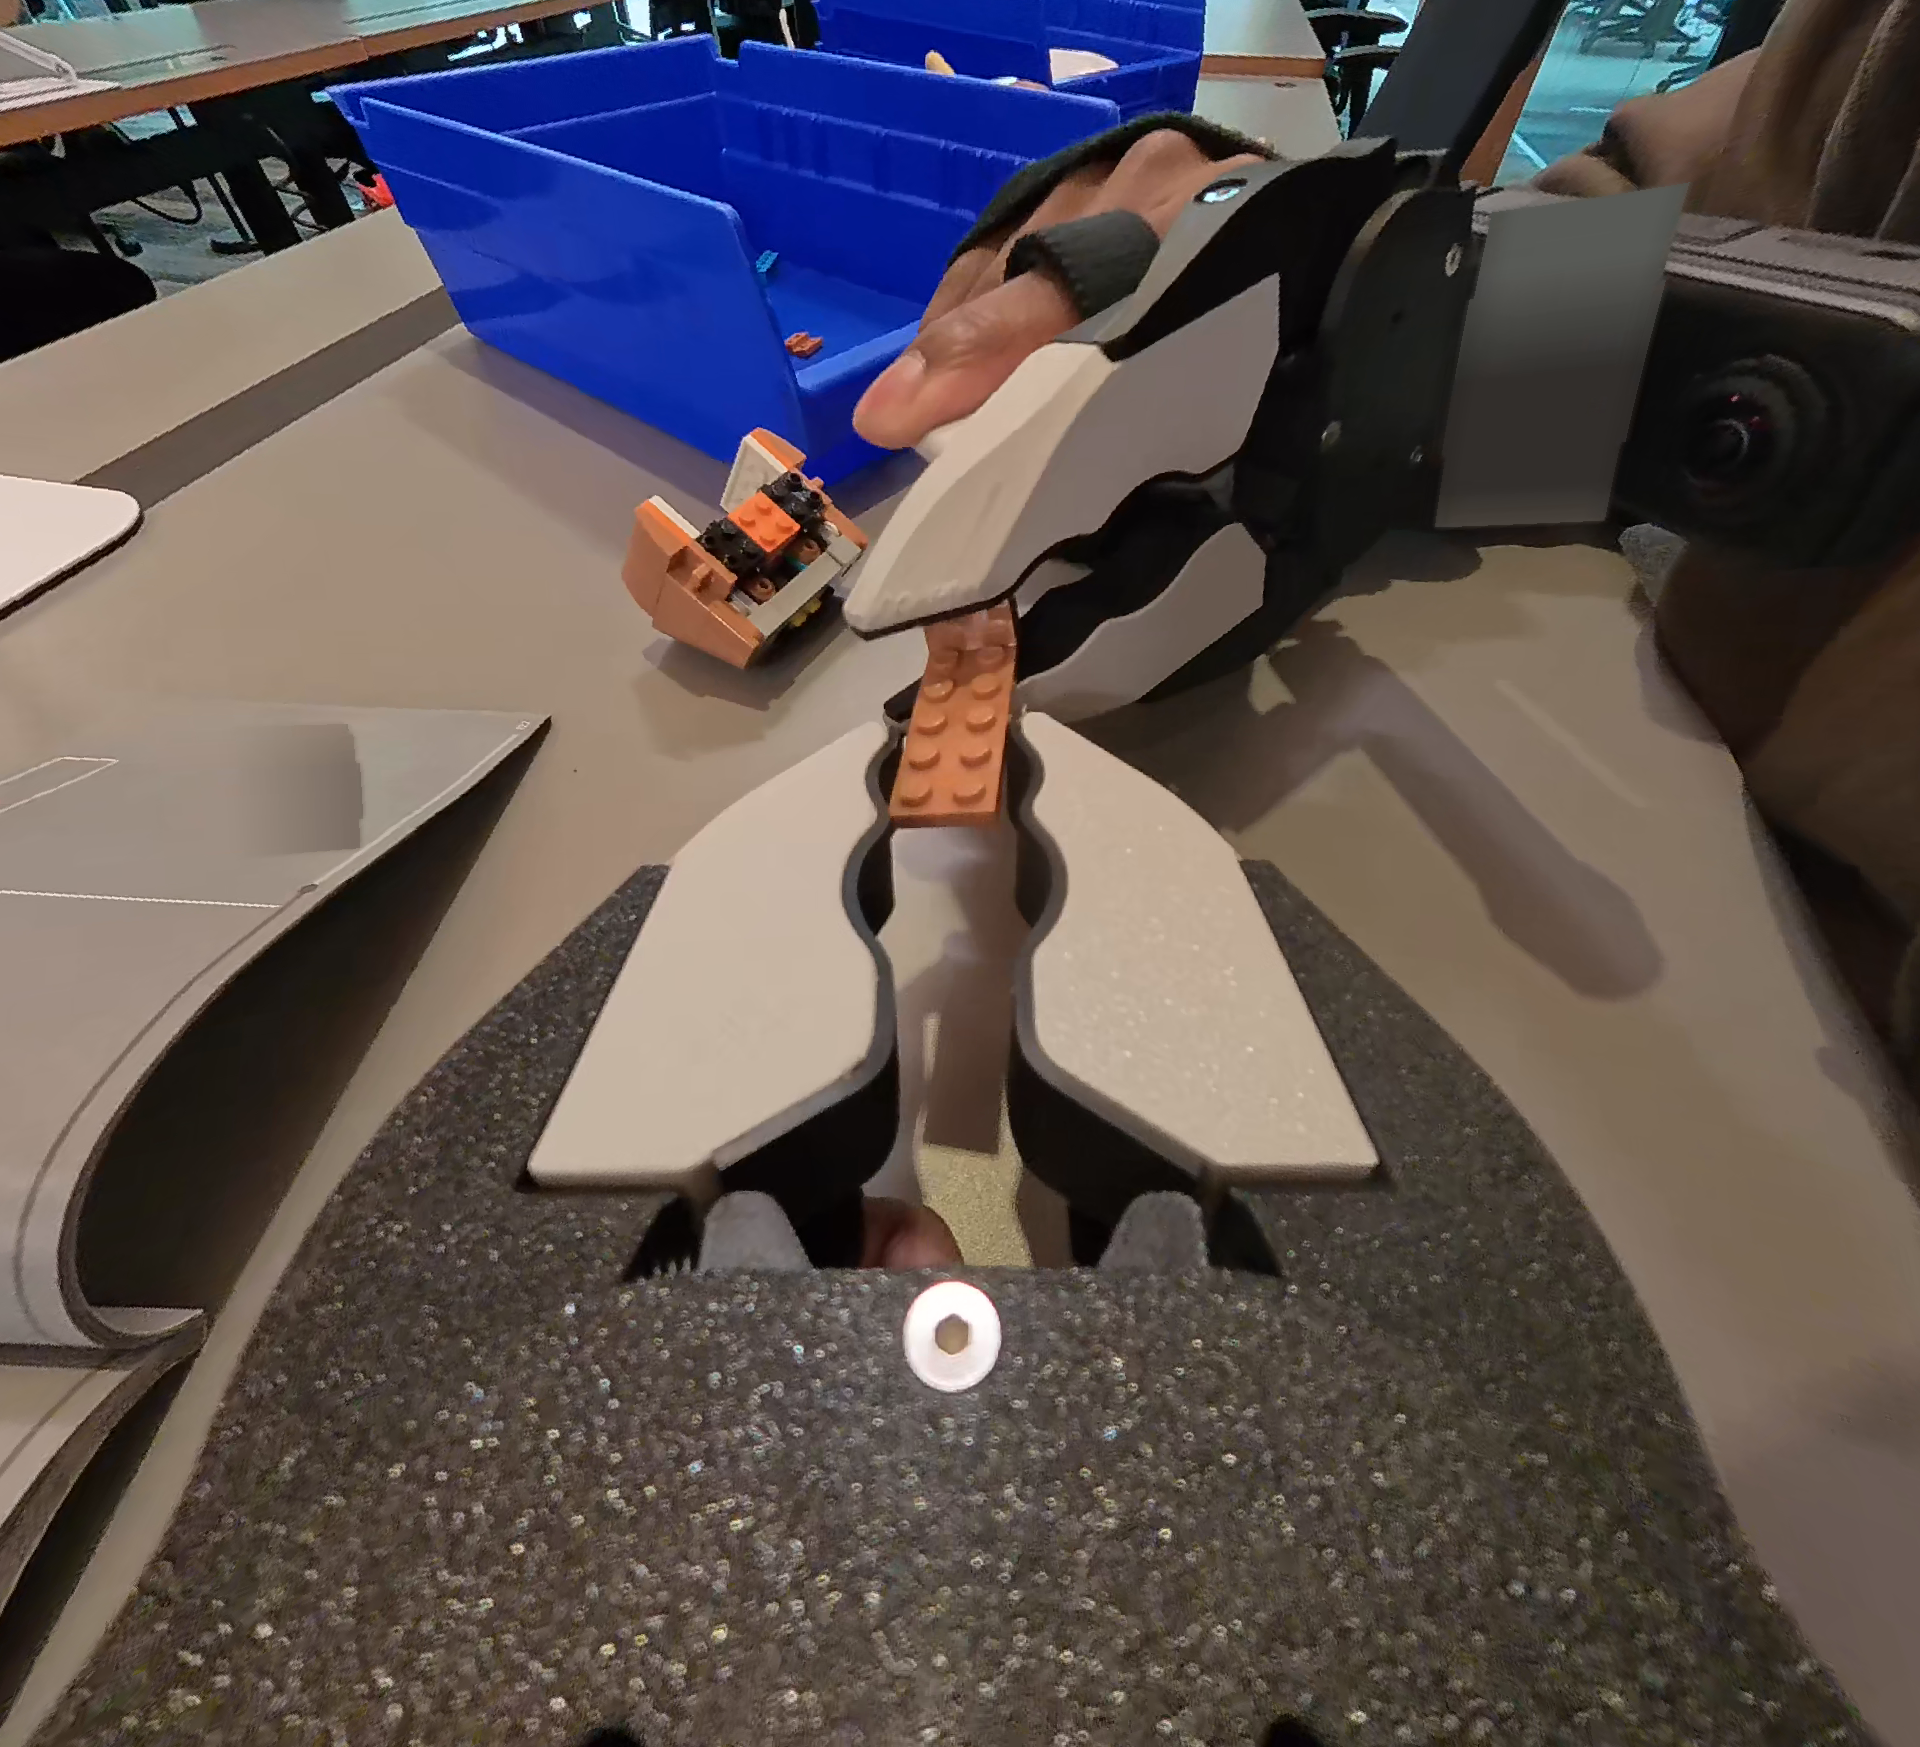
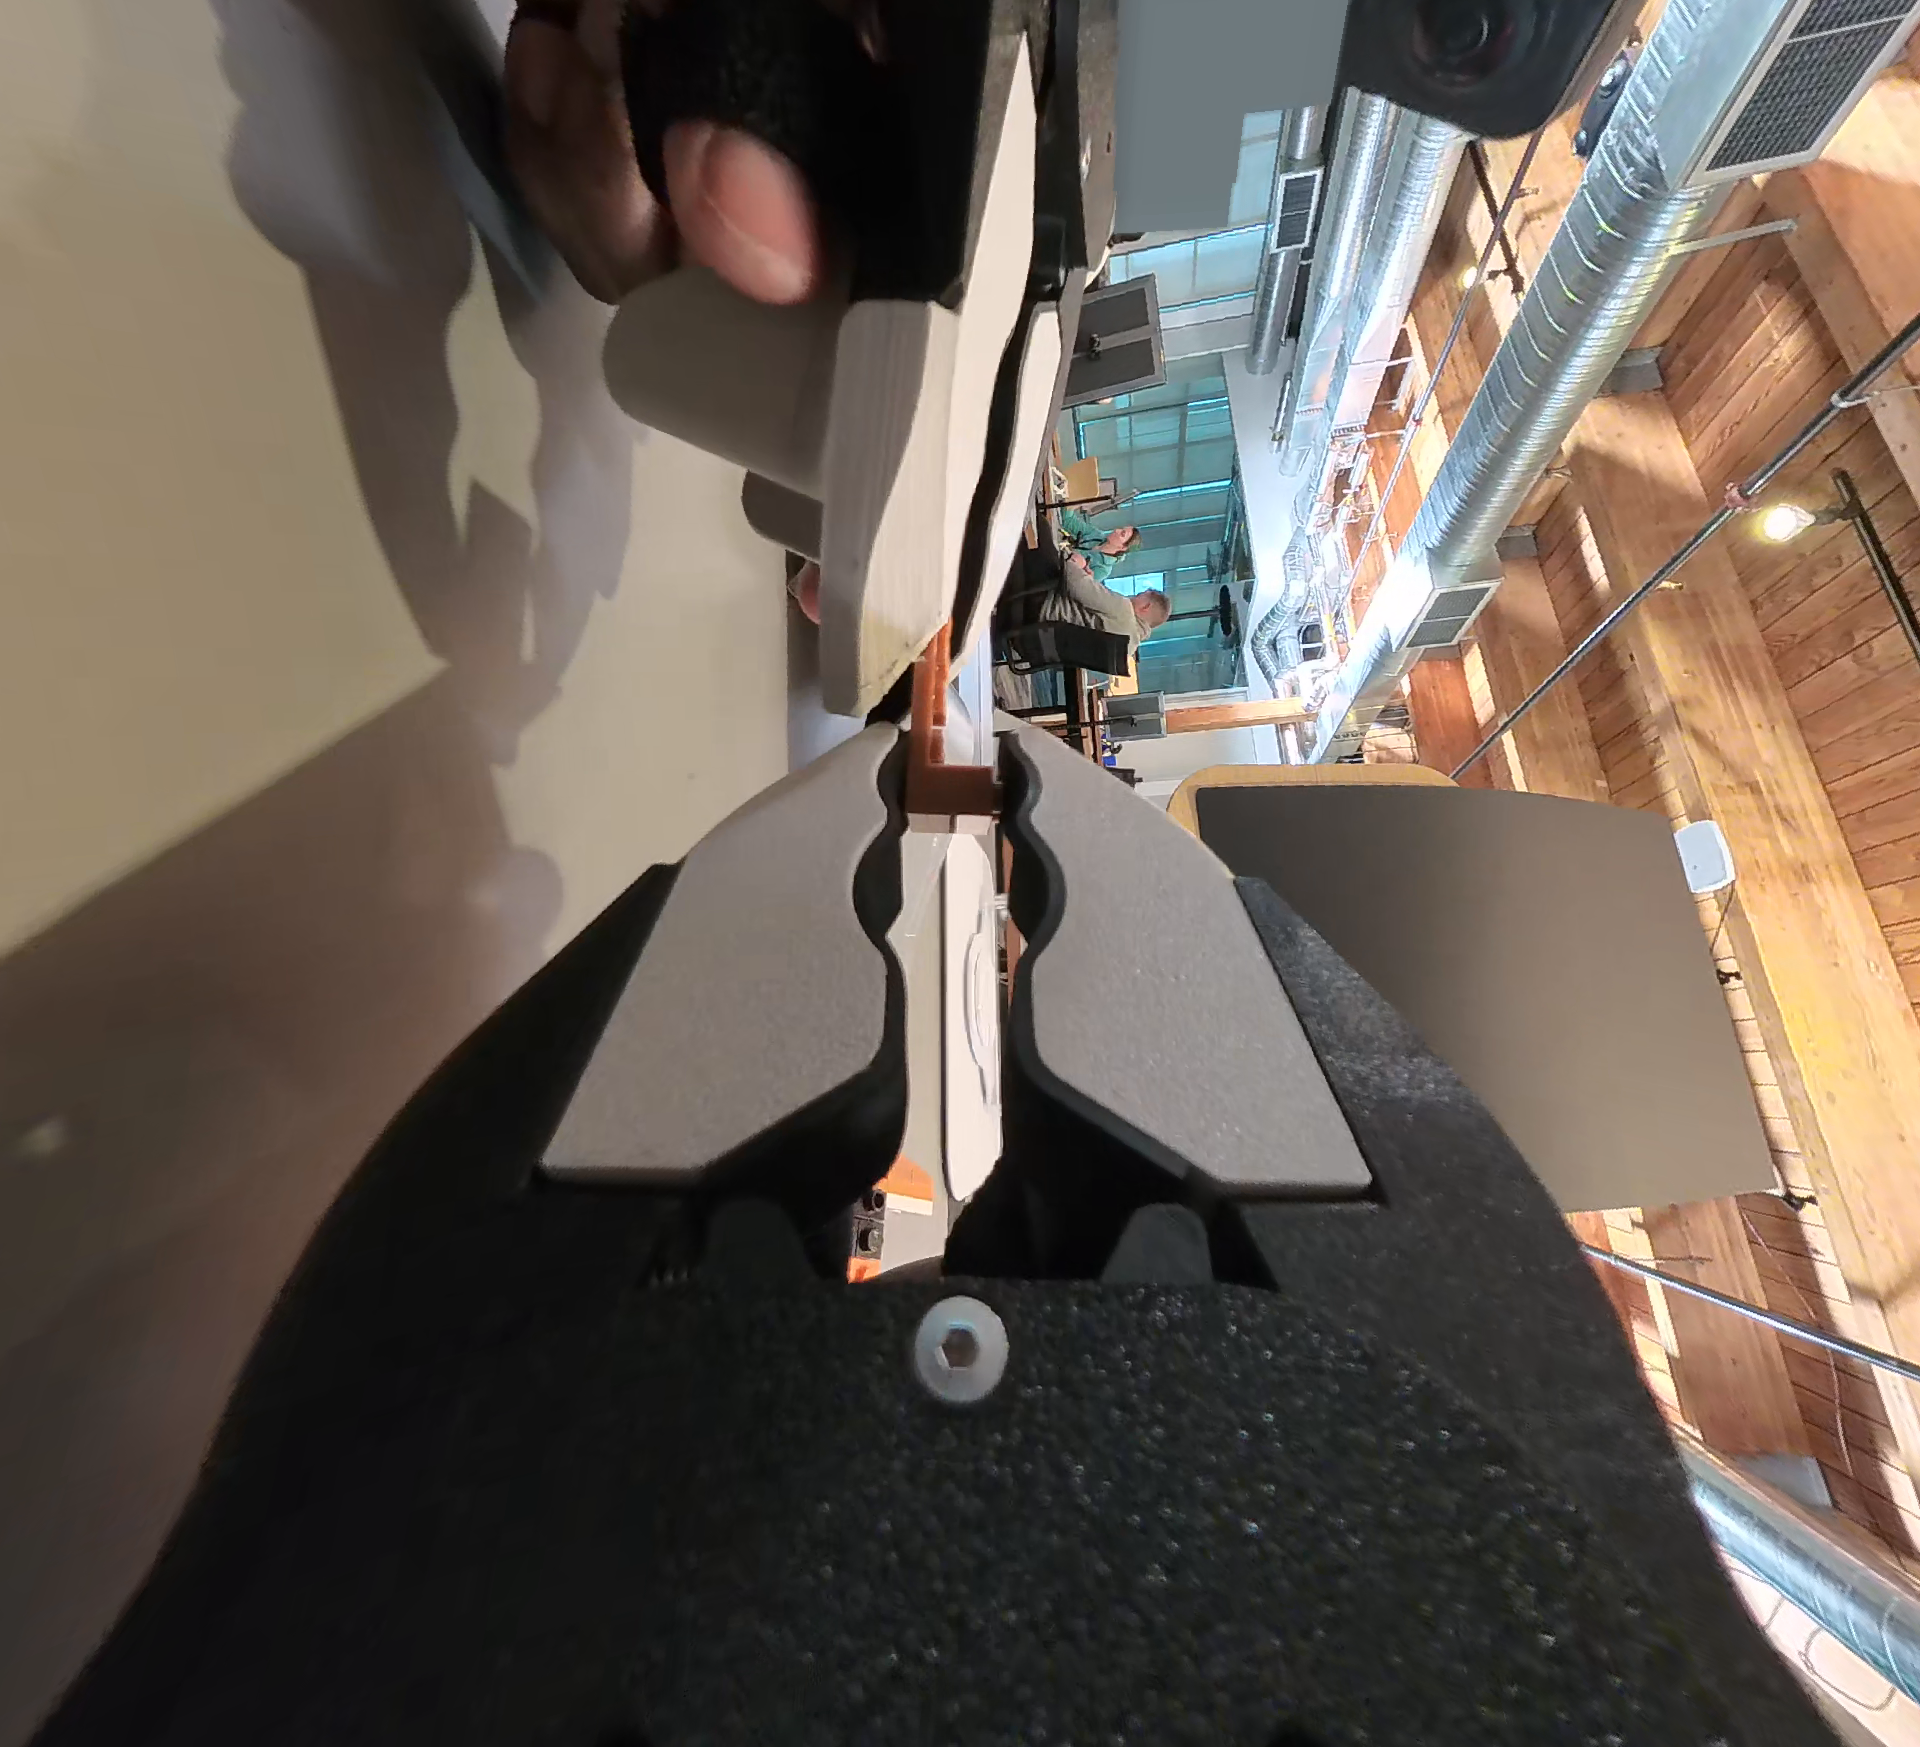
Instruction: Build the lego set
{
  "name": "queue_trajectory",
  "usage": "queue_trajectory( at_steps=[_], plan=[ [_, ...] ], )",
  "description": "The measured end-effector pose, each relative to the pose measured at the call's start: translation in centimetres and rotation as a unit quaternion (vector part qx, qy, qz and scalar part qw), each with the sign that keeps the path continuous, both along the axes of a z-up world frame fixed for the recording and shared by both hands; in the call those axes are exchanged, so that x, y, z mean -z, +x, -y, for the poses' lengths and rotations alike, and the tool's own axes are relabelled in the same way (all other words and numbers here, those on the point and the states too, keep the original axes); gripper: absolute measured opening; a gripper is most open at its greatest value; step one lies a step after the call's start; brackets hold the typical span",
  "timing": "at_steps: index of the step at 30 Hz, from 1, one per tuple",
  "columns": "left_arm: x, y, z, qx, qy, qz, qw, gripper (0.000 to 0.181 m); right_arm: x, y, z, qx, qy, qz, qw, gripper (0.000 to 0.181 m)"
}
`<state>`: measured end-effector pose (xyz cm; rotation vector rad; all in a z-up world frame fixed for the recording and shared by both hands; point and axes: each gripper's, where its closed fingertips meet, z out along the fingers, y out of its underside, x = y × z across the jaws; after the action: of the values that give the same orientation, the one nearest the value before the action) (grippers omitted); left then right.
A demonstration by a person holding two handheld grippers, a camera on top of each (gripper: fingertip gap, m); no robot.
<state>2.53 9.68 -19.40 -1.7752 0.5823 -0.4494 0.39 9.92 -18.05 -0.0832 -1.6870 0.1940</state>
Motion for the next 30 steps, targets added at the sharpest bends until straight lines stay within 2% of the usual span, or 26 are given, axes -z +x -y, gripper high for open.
queue_trajectory(
  at_steps=[13,21,26,30],
  plan=[
    [-0.8,-0.1,0.1,0.006,0.013,0.027,1.000,0.018,-1.4,0.0,-0.1,0.008,0.003,-0.053,0.999,0.020],
    [-1.0,-1.3,-0.4,-0.028,0.018,0.037,0.999,0.018,-2.2,0.4,-1.6,0.024,-0.065,-0.045,0.997,0.037],
    [-1.2,-2.6,-0.9,-0.061,0.018,0.049,0.997,0.018,-3.7,1.9,-2.9,0.049,-0.123,-0.034,0.991,0.036],
    [-1.2,-2.8,-1.0,-0.066,0.017,0.055,0.996,0.018,-6.4,4.5,-5.1,0.081,-0.189,-0.011,0.979,0.028]
  ],
)
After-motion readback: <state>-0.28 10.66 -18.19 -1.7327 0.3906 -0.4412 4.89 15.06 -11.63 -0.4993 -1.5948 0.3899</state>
